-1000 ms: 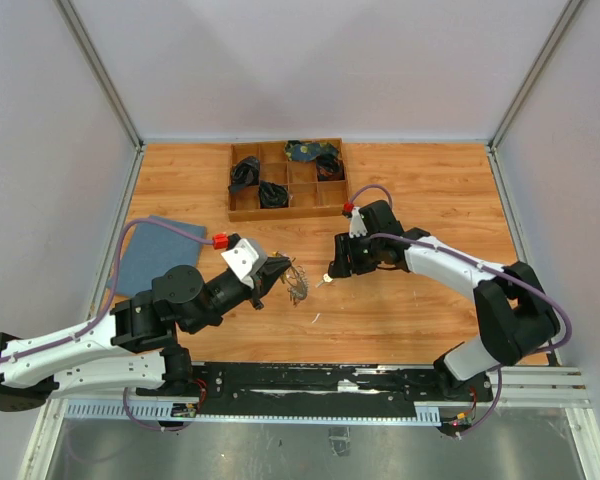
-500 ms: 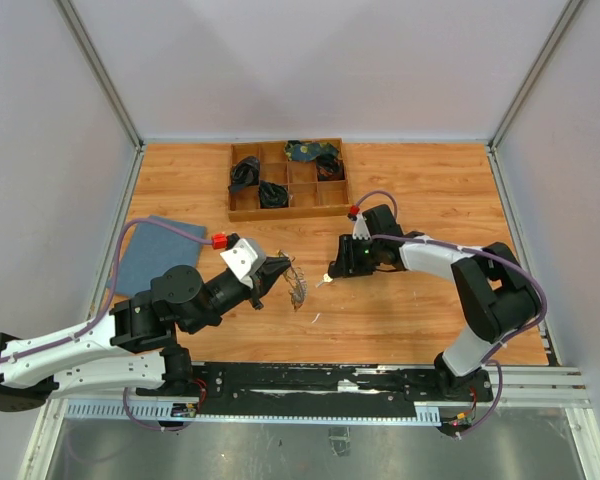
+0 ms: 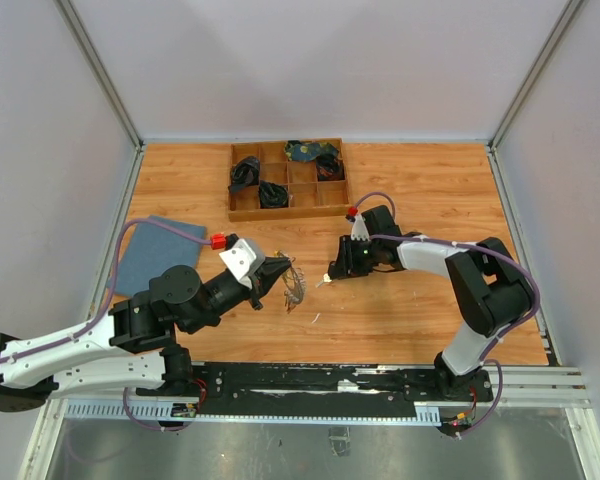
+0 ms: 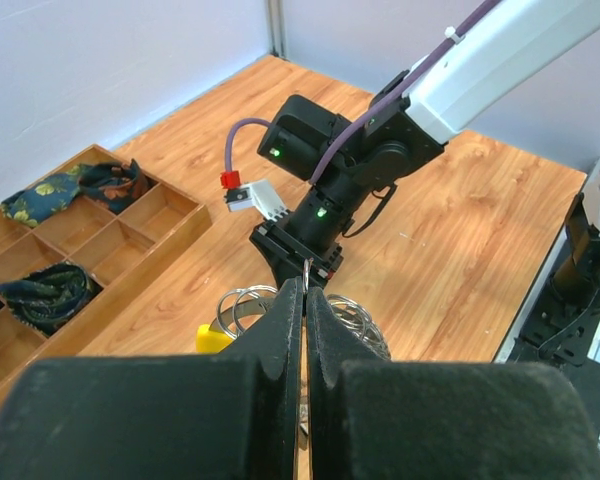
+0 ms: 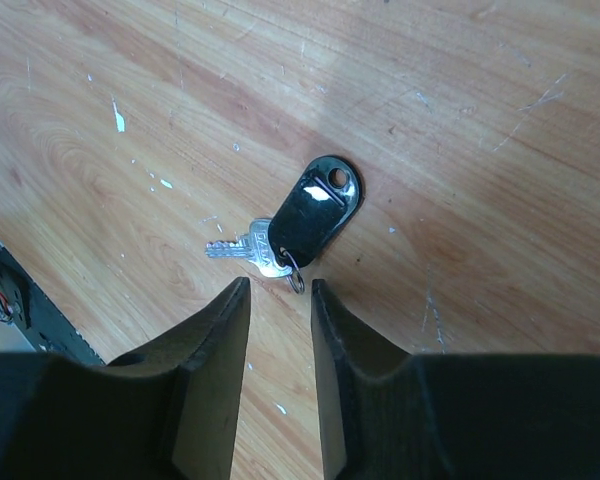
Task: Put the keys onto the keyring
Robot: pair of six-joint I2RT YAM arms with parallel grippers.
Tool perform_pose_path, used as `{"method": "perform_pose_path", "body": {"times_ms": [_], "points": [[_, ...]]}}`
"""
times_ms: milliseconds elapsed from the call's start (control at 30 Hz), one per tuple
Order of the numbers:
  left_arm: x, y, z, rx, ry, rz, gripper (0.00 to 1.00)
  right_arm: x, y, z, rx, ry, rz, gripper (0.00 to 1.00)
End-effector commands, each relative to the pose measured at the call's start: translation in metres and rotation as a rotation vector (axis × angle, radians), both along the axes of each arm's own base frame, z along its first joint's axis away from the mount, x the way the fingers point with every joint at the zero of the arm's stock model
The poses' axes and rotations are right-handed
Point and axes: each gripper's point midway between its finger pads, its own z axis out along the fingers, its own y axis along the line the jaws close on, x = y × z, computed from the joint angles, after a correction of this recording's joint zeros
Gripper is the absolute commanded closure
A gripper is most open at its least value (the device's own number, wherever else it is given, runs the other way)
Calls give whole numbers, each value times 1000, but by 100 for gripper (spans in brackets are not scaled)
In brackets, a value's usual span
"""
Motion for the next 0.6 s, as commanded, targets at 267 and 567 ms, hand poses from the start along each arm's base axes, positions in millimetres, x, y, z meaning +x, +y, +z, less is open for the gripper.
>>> {"method": "perform_pose_path", "body": {"times_ms": [267, 567], "points": [[-2, 4, 26, -98, -29, -9, 100, -4, -5, -12, 5, 49, -15, 72], [-2, 3, 26, -99, -32, -13, 100, -2, -6, -15, 4, 54, -24, 75]]}}
